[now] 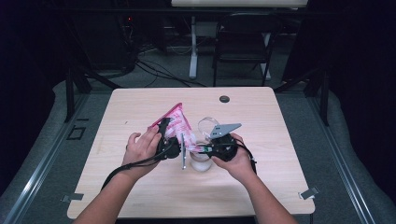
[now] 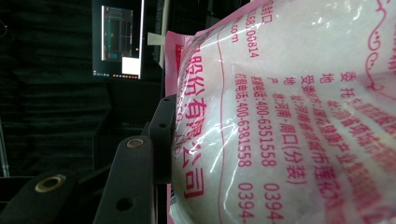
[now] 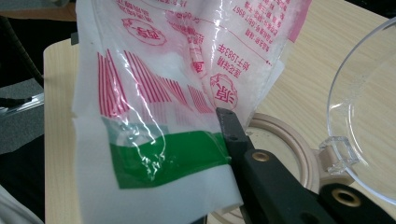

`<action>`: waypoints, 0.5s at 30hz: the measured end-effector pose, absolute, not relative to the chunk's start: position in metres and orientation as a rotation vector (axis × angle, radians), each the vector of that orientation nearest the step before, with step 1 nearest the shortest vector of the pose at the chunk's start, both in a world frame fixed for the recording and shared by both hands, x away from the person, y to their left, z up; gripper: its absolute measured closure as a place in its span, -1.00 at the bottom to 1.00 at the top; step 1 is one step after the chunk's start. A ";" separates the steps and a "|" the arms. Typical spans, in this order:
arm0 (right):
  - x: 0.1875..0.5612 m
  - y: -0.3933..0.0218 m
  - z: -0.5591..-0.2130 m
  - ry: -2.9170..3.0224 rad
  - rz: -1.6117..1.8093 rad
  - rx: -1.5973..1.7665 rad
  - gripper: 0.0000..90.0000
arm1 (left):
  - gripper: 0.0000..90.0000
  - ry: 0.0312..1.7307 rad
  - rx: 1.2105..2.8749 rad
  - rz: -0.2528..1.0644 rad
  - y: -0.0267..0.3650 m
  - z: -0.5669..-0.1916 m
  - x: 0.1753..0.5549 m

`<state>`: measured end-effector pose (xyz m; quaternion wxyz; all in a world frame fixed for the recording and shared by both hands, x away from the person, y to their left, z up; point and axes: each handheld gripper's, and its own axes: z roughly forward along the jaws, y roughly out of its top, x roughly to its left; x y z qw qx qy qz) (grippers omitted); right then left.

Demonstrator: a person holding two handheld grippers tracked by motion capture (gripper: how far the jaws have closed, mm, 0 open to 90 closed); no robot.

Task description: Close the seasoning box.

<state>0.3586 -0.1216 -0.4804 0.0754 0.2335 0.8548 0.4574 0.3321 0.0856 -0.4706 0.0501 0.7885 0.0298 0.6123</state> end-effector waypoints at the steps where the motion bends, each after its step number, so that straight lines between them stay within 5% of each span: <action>1: 0.359 -0.122 -0.480 2.564 1.372 0.700 1.00 | 0.33 0.090 2.401 1.864 0.086 -0.471 0.332; 15: 0.359 -0.121 -0.481 2.563 1.371 0.701 1.00 | 0.33 0.086 2.401 1.868 0.086 -0.470 0.332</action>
